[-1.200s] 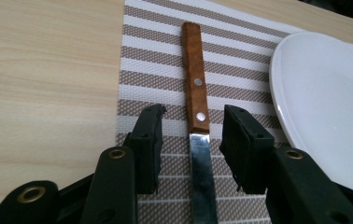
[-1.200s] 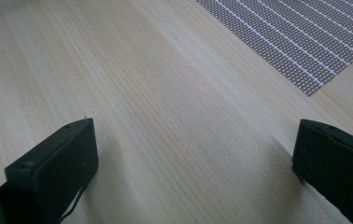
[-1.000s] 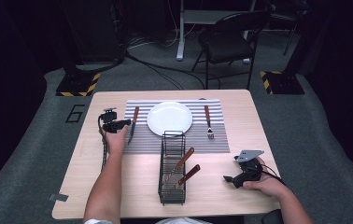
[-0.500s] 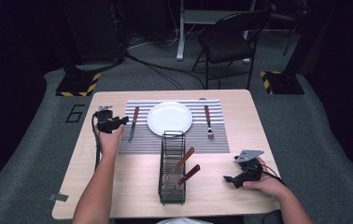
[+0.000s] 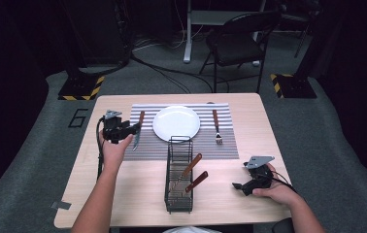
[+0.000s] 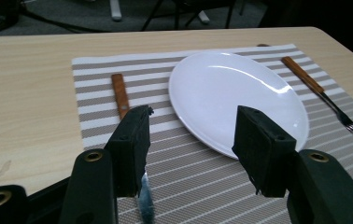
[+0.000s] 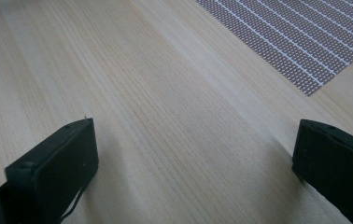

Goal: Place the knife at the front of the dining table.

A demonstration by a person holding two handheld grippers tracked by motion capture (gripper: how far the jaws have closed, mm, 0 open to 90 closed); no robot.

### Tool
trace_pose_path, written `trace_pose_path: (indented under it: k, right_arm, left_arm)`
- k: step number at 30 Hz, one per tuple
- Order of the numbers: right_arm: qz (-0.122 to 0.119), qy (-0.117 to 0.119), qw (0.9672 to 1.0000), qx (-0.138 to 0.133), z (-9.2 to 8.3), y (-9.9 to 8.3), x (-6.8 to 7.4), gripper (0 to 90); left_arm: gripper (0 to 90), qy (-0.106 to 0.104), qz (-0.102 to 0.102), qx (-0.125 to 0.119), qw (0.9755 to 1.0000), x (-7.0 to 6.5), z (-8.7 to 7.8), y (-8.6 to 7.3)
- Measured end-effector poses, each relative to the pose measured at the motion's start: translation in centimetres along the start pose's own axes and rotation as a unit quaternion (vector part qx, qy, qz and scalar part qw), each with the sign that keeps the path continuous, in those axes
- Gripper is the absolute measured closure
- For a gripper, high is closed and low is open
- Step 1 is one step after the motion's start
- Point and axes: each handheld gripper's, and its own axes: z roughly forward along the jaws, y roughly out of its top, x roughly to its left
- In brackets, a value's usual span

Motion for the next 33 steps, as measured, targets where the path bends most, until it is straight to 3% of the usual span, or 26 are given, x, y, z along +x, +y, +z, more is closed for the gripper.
trace_pose_path:
  k: [3,11,15,26,33]
  right_arm:
    - [0.000,0.000,1.0000,-0.001,0.0,0.0,0.0,0.0]
    - [0.000,0.000,1.0000,0.000,0.0,0.0,0.0,0.0]
    - [0.000,0.000,1.0000,0.000,0.0,0.0,0.0,0.0]
    - [0.000,-0.001,1.0000,-0.001,0.0,0.0,0.0,0.0]
    - [0.000,-0.001,1.0000,-0.001,0.0,0.0,0.0,0.0]
  left_arm:
    - [45.3,-0.016,0.027,0.005,0.9995,-1.3,-0.6,0.1]
    - [45.3,-0.029,0.057,0.019,0.9978,-2.8,-1.5,-0.4]
    - [45.2,-0.042,0.082,0.036,0.9951,-3.6,-2.1,-1.1]
    - [44.5,-0.054,0.094,0.043,0.9931,-4.0,-3.6,-2.3]
    - [44.4,-0.057,0.091,0.058,0.9925,-3.9,-3.8,-4.4]
